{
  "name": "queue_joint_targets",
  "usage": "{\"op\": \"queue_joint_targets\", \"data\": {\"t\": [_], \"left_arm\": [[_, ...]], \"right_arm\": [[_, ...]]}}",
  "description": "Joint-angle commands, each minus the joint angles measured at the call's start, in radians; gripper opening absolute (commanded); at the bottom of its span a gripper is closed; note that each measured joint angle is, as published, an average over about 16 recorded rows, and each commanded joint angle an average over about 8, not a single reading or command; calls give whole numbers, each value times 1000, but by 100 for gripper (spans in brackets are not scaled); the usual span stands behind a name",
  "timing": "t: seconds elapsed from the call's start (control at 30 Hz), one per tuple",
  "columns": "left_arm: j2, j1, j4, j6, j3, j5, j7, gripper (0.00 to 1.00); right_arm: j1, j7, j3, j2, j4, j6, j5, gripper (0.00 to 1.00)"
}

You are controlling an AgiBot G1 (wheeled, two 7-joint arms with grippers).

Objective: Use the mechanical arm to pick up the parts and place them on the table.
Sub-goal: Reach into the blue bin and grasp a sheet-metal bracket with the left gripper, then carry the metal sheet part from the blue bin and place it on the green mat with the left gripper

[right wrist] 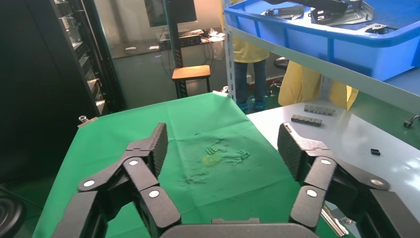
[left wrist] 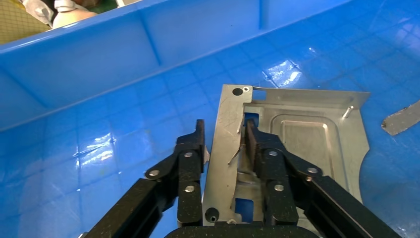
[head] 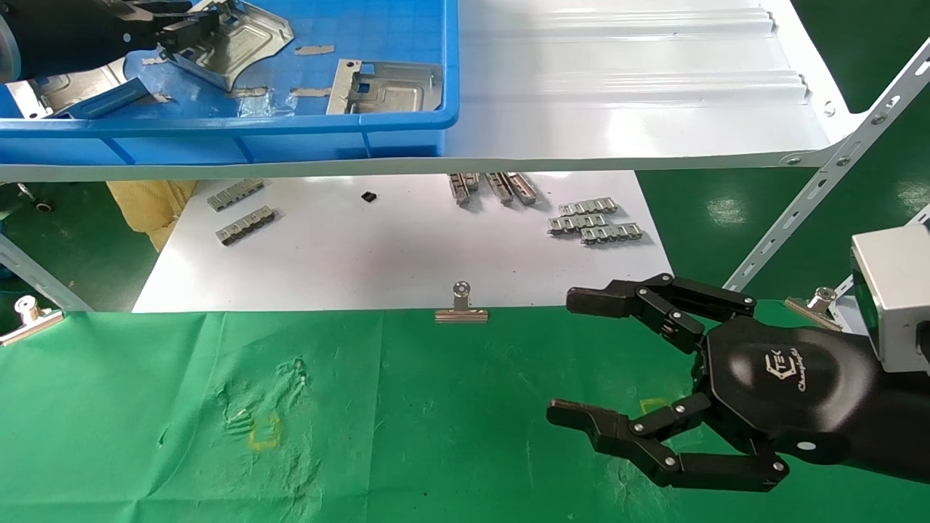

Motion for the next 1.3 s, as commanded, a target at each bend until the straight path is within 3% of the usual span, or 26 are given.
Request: {"op": "queue_joint_targets", "data": {"t": [0.03, 0.37, 0.87, 1.07, 1.3], "left_arm": [[-1, 1, 0, -2, 0, 1, 3, 0], [-24, -18, -33, 97, -26, -38, 30, 0], [-119, -13, -152, 755, -73, -148, 206, 0], [-155, 81, -278, 811, -44, -212, 284, 0], [-288, 258, -561, 807, 67, -376, 357, 0]], "right_arm": [[0, 0, 0, 0, 0, 0, 0, 100], [0, 0, 0, 0, 0, 0, 0, 100], [0, 0, 0, 0, 0, 0, 0, 100], [0, 0, 0, 0, 0, 0, 0, 100], [0, 0, 0, 0, 0, 0, 0, 100]]}}
